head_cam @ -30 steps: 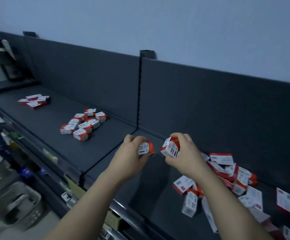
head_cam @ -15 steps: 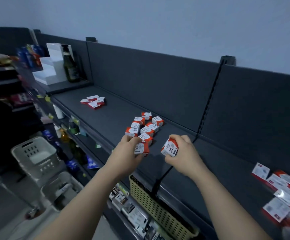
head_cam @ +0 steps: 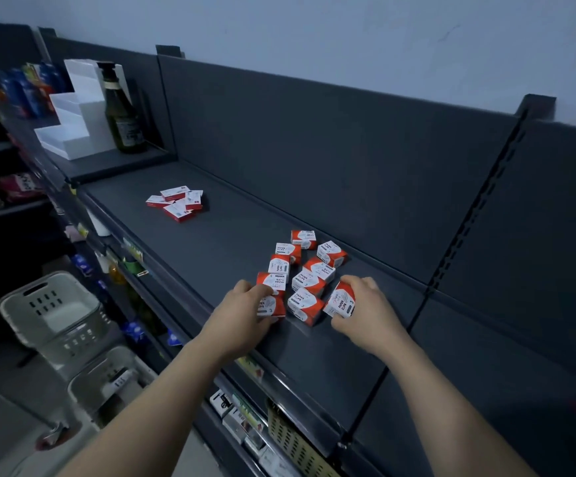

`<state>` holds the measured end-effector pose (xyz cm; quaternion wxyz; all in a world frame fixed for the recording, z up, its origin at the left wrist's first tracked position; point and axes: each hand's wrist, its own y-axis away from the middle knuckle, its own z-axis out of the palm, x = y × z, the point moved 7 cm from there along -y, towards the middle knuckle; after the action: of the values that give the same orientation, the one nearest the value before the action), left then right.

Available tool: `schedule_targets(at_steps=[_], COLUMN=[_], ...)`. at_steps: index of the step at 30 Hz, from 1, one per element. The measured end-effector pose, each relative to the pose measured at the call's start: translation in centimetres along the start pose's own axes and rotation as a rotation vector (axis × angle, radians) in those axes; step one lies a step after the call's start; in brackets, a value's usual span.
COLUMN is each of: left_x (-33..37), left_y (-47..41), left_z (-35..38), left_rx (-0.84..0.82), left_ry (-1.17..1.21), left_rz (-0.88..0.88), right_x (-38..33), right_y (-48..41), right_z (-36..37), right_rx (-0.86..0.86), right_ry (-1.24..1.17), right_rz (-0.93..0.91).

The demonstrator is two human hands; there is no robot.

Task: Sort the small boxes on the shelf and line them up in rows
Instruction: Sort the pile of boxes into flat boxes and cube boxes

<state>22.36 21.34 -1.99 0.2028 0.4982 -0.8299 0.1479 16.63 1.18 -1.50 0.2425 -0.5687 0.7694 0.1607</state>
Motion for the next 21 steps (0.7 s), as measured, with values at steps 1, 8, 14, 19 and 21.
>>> schedule_targets(at_steps=[1, 8, 14, 19, 21], left_x=[-0.3, -1.9, -2.7, -3.2, -2.7], left_y=[-0.6, -4.5, -7.5, -8.6, -8.8], left_z=[0.3, 1.0, 0.9, 0.1, -0.8], left_rx=[-0.004, -0.018, -0.044, -0.062, -0.012], left_ry=[0.009, 0.048, 0.052, 0.02, -0.009], left_rz=[0.003, 0.038, 0.067, 0.106, 0.137], right_x=[0.3, 1.1, 0.9, 0.3, -0.1], right_y=[-0.6, -3.7, -5.0, -4.9, -4.5], right_z=[0.2, 1.4, 2.3, 2.5, 2.3], right_rx=[-0.002, 0.004, 0.057, 0.122, 0.145], right_ry=[0.013, 0.084, 0.085, 0.004, -0.014], right_rz=[0.006, 0.065, 0.126, 0.189, 0.205])
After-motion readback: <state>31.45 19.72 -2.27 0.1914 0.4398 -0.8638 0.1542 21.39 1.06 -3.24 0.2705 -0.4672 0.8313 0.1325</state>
